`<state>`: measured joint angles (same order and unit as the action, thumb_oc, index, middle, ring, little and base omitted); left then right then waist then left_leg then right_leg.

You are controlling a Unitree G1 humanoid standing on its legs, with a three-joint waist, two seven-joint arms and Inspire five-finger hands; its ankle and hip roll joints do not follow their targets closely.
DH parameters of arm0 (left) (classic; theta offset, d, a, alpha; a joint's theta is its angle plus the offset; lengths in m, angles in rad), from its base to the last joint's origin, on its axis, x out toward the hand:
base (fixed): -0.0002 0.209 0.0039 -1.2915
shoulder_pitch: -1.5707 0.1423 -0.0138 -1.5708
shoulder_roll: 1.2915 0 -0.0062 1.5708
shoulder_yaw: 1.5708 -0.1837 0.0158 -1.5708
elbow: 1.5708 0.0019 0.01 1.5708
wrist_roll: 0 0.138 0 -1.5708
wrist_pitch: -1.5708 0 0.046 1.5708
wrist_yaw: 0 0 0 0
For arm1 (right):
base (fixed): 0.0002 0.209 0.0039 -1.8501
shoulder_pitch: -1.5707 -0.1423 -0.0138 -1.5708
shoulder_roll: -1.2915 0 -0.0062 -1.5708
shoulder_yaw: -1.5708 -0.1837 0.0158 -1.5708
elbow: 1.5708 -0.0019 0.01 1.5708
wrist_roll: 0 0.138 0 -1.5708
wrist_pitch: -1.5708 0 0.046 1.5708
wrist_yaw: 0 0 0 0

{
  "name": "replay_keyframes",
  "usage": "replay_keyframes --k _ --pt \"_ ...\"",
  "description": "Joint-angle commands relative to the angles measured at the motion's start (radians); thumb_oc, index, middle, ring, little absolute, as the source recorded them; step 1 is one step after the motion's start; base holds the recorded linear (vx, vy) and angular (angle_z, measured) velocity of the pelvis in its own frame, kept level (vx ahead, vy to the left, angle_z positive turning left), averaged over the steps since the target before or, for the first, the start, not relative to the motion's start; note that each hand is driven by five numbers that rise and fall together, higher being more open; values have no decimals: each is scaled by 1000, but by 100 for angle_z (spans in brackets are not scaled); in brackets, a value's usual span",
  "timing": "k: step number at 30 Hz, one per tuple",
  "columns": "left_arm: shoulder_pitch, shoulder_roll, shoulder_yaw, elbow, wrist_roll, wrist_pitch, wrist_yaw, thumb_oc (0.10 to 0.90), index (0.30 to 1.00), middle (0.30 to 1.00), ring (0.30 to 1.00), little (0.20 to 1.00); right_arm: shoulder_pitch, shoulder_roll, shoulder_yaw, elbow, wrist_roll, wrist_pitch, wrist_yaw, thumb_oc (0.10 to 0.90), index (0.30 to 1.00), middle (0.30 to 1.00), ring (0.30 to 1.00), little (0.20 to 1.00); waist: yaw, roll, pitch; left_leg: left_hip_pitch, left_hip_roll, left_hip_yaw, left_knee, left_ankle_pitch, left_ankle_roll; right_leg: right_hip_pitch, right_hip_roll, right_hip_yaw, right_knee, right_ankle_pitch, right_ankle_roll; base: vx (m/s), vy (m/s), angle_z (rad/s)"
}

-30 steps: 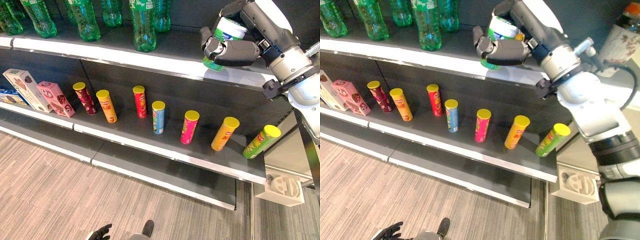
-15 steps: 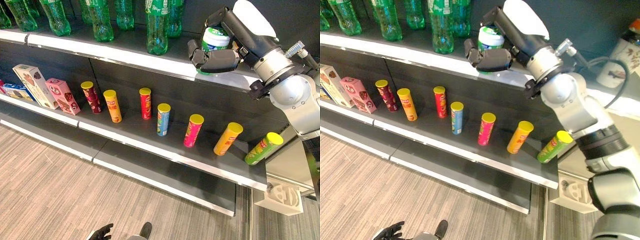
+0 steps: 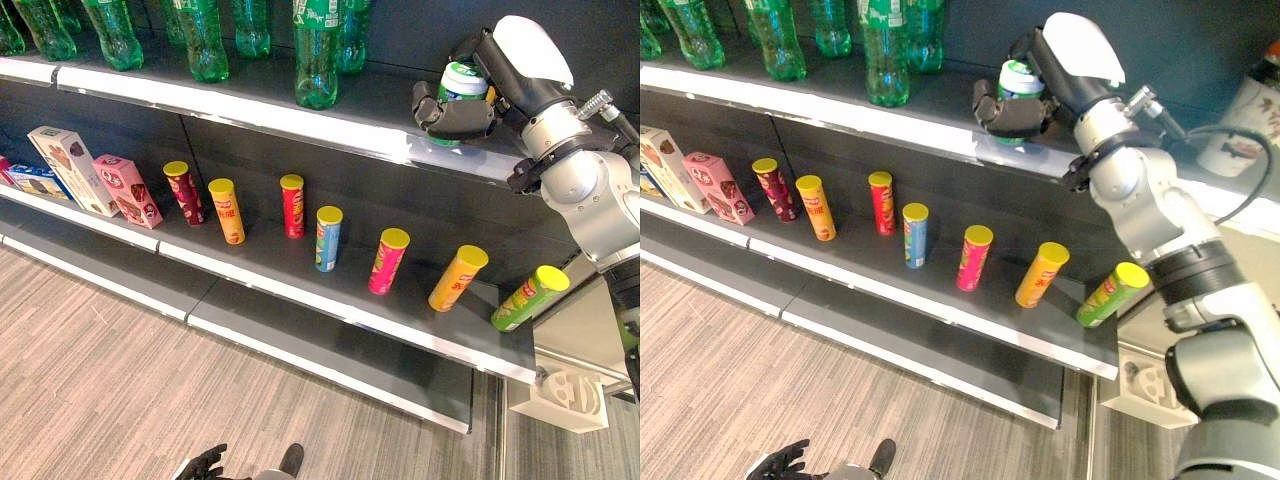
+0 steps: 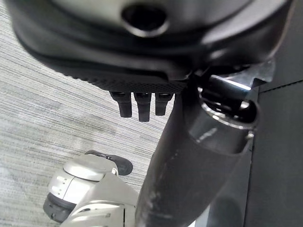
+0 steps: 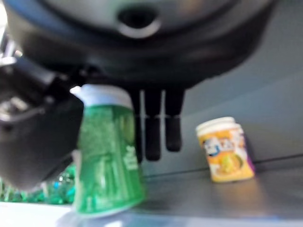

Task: Put the goods on the table back onto the shelves and tidy them up.

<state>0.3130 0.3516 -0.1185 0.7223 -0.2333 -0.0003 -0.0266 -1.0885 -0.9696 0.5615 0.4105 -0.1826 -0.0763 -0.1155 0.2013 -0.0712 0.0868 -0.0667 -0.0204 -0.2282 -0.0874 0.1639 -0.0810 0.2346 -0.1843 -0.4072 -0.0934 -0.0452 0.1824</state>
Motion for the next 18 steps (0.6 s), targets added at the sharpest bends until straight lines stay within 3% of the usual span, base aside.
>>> replay_keyframes --k 1,14,16,17,18 --pt "-4 84 -56 -72 -13 -34 18 800 900 900 900 900 -192 -4 37 46 -13 -1 -79 400 300 300 300 300 29 -17 -80 41 40 78 56 -200 -35 -121 -34 -51 38 27 31 0 0 0" --pt "-5 93 -69 -106 -28 -36 20 800 900 900 900 900 -231 -9 92 129 -17 6 -85 400 300 300 300 300 23 -36 -71 32 42 85 50 -200 -33 -136 -32 -40 36 30 33 0 0 0" --pt "-35 87 -90 -6 19 -55 27 800 900 900 900 900 -216 18 79 127 -13 -4 -89 400 300 300 300 300 14 -40 -72 28 39 86 50 -197 -31 -141 -35 -39 36 34 35 -2 1 -2" --pt "-51 75 -71 138 36 -42 29 800 900 900 900 900 -258 2 90 200 -13 8 -88 400 300 300 300 300 24 -46 -69 31 39 83 51 -203 -34 -135 -34 -39 34 32 35 0 0 0" --pt "-65 75 -55 183 31 -43 35 800 900 900 900 900 -275 -21 112 225 -21 16 -79 400 300 300 300 300 21 -50 -70 23 33 79 50 -198 -33 -140 -39 -44 32 36 38 0 0 0"
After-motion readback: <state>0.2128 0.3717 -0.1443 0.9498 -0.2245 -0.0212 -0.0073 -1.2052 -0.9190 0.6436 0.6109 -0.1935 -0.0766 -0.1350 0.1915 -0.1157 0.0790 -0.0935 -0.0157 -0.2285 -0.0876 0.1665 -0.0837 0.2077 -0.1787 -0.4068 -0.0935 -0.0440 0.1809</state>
